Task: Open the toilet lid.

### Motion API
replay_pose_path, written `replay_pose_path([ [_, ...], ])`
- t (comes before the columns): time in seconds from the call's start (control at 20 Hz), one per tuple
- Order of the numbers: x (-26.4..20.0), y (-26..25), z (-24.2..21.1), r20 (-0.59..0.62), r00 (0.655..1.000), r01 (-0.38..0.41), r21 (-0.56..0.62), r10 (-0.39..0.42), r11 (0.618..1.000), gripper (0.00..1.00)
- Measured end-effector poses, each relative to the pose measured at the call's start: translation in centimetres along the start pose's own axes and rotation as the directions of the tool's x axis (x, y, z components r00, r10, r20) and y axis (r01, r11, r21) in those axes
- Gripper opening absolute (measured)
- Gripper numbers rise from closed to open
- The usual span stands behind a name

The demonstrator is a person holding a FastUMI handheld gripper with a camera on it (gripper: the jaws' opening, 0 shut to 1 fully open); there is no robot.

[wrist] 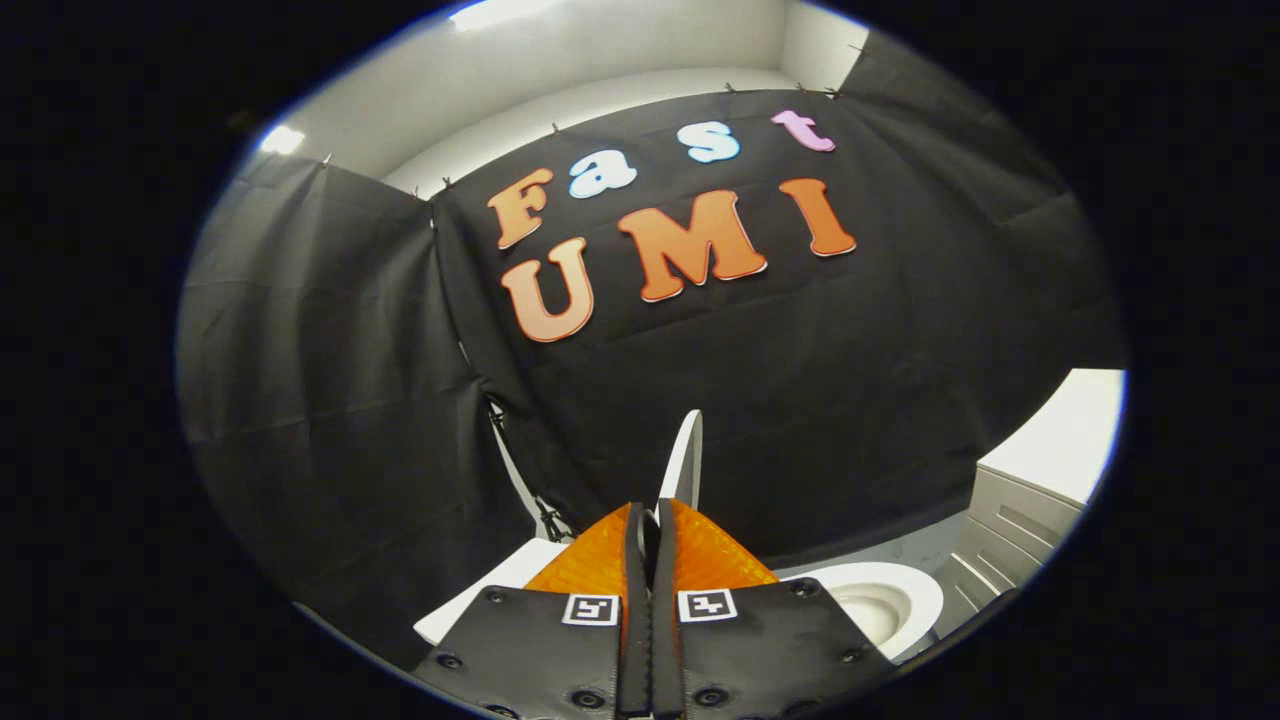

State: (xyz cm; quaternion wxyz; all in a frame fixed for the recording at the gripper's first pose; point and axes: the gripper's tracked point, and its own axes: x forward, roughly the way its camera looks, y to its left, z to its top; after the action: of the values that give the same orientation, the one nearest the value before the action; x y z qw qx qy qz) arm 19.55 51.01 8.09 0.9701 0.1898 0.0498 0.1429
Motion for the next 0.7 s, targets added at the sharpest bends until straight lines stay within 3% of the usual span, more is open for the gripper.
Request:
replay_pose_path([
  [0.4, 1.7, 10.9, -1.4, -0.017, 0.996, -0.093, -0.121, 0.092, 0.988, 0.08],
  [0.7, 2.8, 15.9, -3.4, -0.033, 0.991, -0.130, -0.177, 0.126, 0.976, 0.08],
])
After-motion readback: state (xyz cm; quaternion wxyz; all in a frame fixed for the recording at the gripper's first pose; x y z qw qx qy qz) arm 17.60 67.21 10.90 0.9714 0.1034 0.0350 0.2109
